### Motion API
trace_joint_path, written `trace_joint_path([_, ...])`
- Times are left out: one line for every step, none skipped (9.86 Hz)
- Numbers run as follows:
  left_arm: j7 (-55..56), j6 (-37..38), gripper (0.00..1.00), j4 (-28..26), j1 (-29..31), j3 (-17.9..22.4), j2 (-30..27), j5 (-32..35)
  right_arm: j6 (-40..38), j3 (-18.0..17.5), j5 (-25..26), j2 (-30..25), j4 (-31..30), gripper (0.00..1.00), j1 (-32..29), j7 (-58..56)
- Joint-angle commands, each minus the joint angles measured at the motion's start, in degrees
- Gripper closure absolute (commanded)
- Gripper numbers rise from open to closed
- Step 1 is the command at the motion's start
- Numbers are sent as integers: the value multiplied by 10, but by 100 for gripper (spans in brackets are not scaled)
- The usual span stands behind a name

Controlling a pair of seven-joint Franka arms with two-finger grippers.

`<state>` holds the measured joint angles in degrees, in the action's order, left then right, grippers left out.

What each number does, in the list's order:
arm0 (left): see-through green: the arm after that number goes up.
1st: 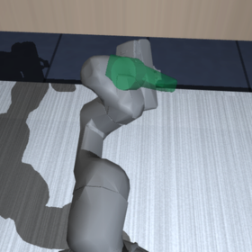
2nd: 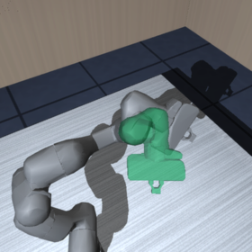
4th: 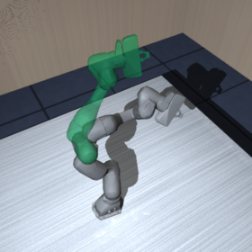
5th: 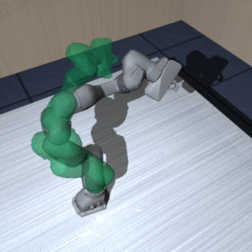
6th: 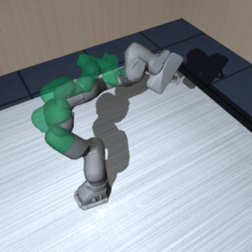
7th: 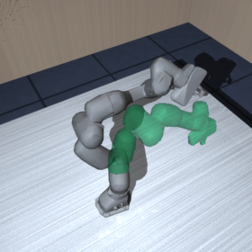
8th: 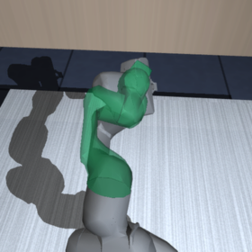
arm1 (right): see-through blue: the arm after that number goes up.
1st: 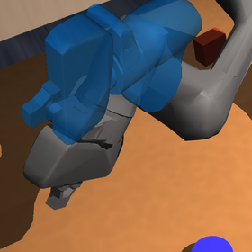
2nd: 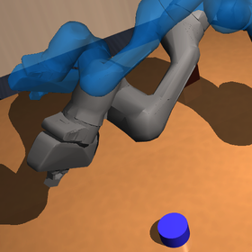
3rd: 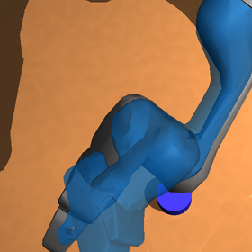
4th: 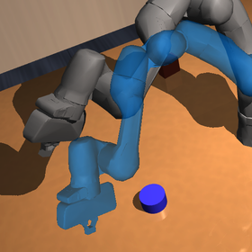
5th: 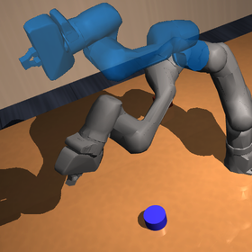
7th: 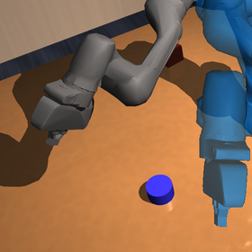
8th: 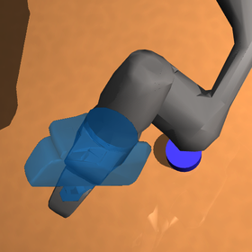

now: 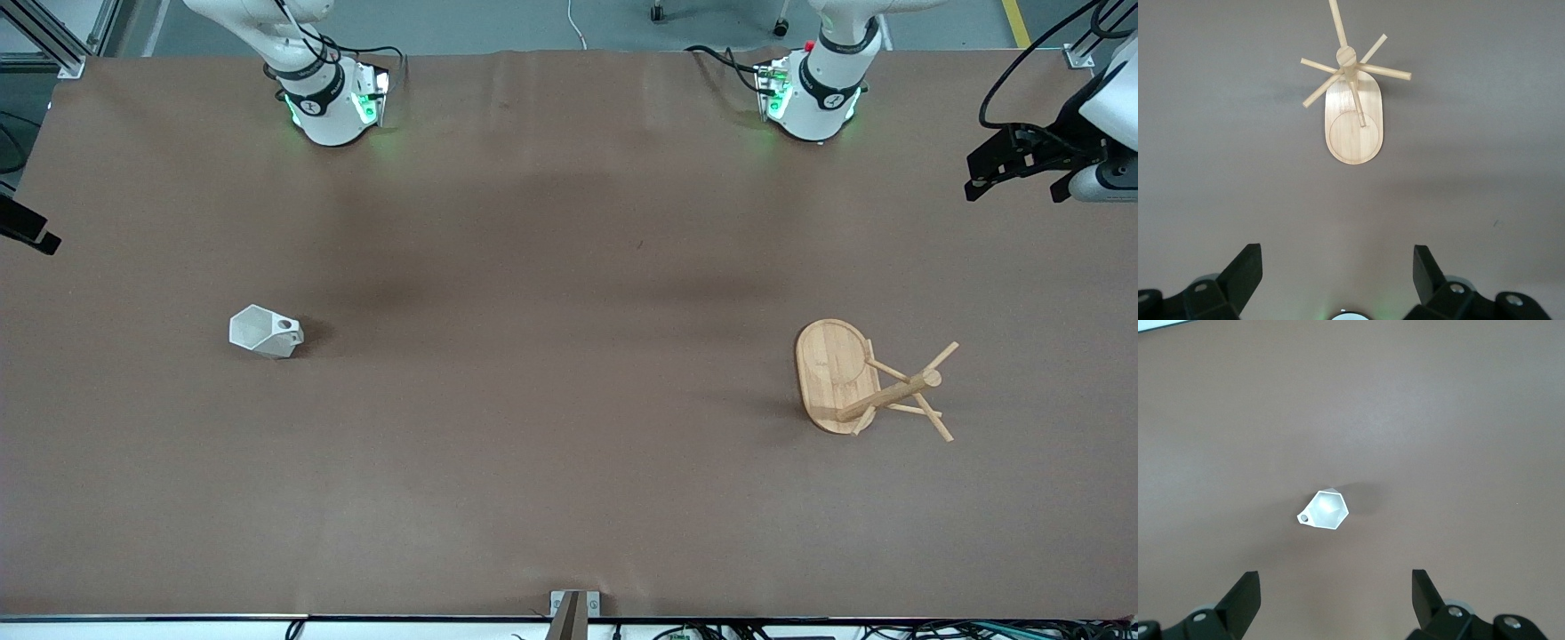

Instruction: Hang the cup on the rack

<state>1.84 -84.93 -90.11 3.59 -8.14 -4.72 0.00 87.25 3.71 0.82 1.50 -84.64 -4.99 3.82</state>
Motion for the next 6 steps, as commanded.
trace_joint_path([-3,11,0,2,-2,-6,14,13,4,2,-8,-14,-16,0,-1,7])
trace_joint_path([-3,11,0,2,-2,-6,14,13,4,2,-8,-14,-16,0,-1,7])
trace_joint_path([-3,11,0,5,-2,-6,14,12,3,2,-8,-14,-16,0,-1,7])
trace_joint_path([-3,11,0,10,-3,-6,18,13,2,2,-8,-13,-17,0,1,0])
trace_joint_path([-3,11,0,14,-1,-6,24,13,5,2,-8,-12,-32,0,4,-6])
trace_joint_path([-3,11,0,15,-1,-6,26,13,33,1,-8,-8,-73,0,5,-10])
